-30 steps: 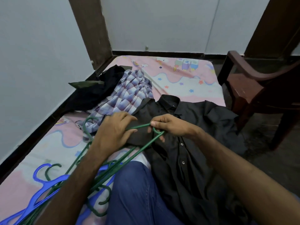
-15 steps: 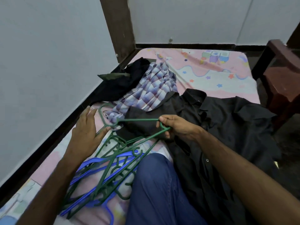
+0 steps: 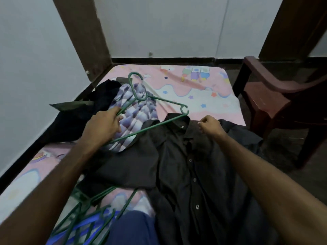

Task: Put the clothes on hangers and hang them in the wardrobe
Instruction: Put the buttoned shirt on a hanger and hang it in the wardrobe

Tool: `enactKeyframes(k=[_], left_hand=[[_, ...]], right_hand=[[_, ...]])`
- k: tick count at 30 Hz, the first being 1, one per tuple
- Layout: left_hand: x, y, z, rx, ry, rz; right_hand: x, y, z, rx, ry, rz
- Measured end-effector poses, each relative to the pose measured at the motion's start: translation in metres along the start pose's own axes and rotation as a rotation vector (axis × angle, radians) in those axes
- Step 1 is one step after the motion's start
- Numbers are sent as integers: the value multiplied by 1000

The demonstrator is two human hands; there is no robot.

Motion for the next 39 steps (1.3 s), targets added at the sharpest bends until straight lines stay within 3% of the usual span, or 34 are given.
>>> enactKeyframes(k=[6, 9, 12, 16, 20, 26, 28, 32, 35, 37, 39], left_hand=[[32, 31, -75, 128, -30, -399], [40, 36, -97, 177, -42, -455], [45, 40, -111, 201, -49, -459], [71, 46, -127, 254, -98, -335], [99, 76, -127, 228, -194, 26], [128, 138, -120, 287, -211, 315], [136, 148, -119, 274, -250, 406], [156, 173, -107, 378, -466, 614], [172, 185, -99, 284, -701, 867], [187, 183, -99, 217, -811, 918], [202, 178, -103, 192, -760, 904]], right_hand=[[41, 11, -53, 112, -121, 326], [59, 15, -62, 68, -116, 502], [51, 15, -70, 87, -99, 469], [13, -1, -76, 37, -90, 311], [-17, -33, -74, -81, -98, 199], [-32, -58, -74, -214, -165, 383], [-40, -47, -79, -180, -191, 292], [-38, -42, -74, -210, -295, -311], [-37, -55, -70, -319, -323, -329], [-33, -60, -68, -325, -398, -278], [-33, -61, -67, -313, -430, -224]])
Point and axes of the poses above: each hand's wrist, its own z-axis away from the middle knuckle, its own x-axis out of the palm, y = z × x, the point moved 7 cm from there along -z, towards the middle knuckle, and after that the axes turned 13 degrees about -z, right-handed, at the moved point
